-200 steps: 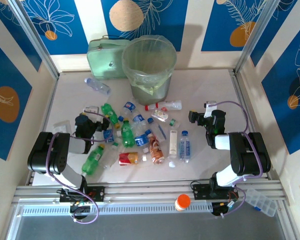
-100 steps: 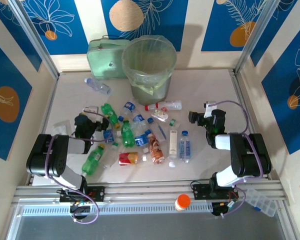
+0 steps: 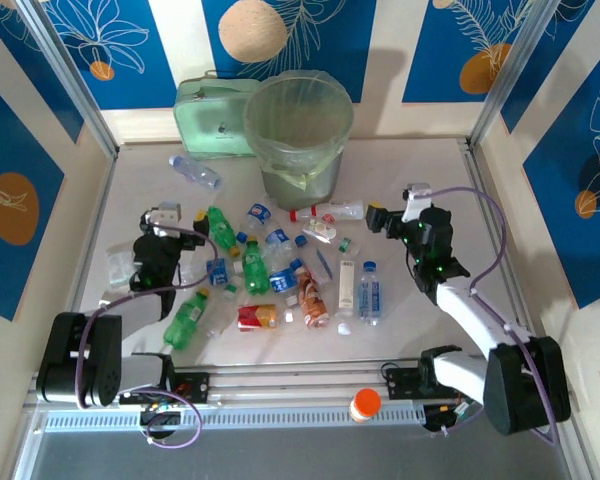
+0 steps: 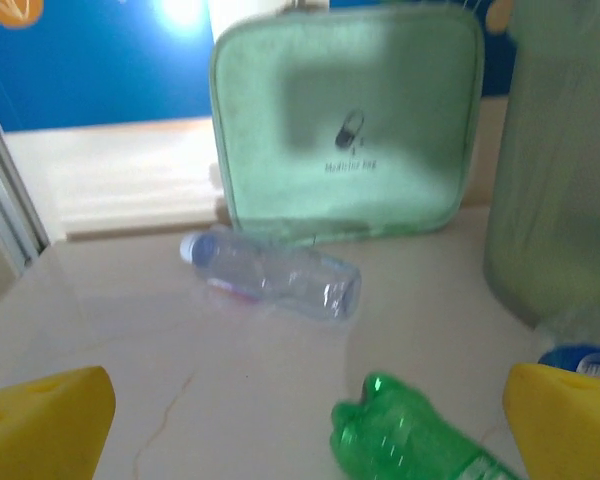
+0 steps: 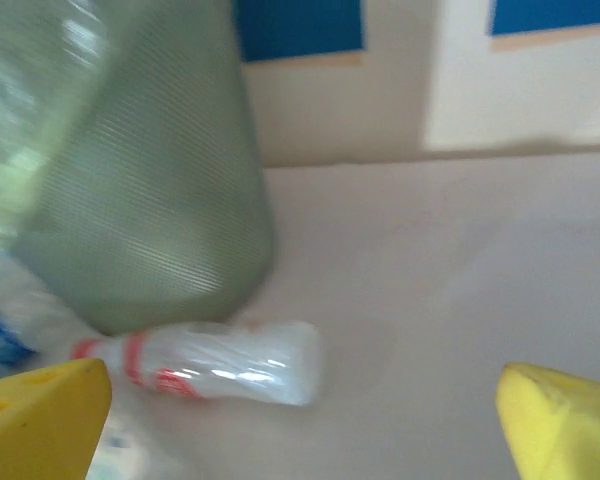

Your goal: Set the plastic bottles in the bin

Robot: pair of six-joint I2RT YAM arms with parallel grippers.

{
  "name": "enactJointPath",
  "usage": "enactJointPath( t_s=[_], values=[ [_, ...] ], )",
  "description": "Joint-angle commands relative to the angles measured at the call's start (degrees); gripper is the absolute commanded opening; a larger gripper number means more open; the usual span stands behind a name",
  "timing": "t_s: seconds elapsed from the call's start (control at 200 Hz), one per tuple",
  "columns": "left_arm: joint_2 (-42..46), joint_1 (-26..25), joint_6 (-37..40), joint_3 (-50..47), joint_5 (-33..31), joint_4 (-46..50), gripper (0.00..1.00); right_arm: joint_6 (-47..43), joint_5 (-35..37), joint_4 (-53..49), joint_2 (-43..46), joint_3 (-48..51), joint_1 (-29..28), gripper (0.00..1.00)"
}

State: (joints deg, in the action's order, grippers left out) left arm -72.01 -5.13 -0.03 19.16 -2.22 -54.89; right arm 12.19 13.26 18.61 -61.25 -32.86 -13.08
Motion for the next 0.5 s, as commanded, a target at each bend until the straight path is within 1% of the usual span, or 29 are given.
enactJointPath(
  t_s=[0.0, 0.06, 0.1, 0.125, 0.195, 0.25, 0.3, 0.385, 0.435, 0.465, 0.49],
  values=[
    [6.81, -5.67, -1.56, 9.39, -1.59, 8.66, 0.99, 7.88, 4.57, -11.97, 5.72, -6.58, -7.89, 0.99],
    [10.36, -9.35, -2.66, 16.68, -6.31, 25.29, 0.99, 6.79, 4.48, -13.35, 8.99, -7.54, -12.65, 0.99],
    [12.63, -11.39, -4.92, 20.72, -9.63, 33.58, 0.99, 5.96, 4.13, -15.00, 11.62, -7.94, -15.58, 0.99],
    [14.12, -12.51, -6.21, 22.31, -10.85, 37.20, 0.99, 5.90, 4.13, -16.51, 13.19, -8.31, -17.26, 0.99],
    [18.69, -14.81, -9.22, 24.91, -10.17, 44.51, 0.99, 8.77, 3.74, -22.72, 17.09, -9.52, -20.78, 0.99],
    [22.10, -17.15, -10.48, 28.33, -10.38, 52.14, 0.99, 12.04, 4.46, -28.65, 19.80, -10.82, -23.41, 0.99],
    [24.15, -19.73, -10.47, 32.51, -11.79, 61.21, 0.99, 13.80, 4.71, -33.12, 21.91, -11.96, -26.32, 0.99],
    [24.68, -22.99, -13.86, 41.46, -15.81, 78.82, 0.99, 12.87, 6.59, -39.43, 23.71, -15.10, -32.40, 0.99],
    [23.23, -23.18, -18.75, 47.74, -16.60, 91.43, 0.99, 12.10, 8.59, -43.83, 23.45, -18.11, -35.96, 0.99],
    [21.57, -23.01, -20.71, 52.20, -15.41, 100.34, 0.99, 12.18, 10.03, -47.17, 22.68, -20.85, -37.72, 0.99],
    [19.79, -22.84, -20.18, 56.21, -13.21, 107.47, 0.99, 12.75, 11.39, -50.44, 21.64, -23.39, -39.08, 0.99]
  ],
)
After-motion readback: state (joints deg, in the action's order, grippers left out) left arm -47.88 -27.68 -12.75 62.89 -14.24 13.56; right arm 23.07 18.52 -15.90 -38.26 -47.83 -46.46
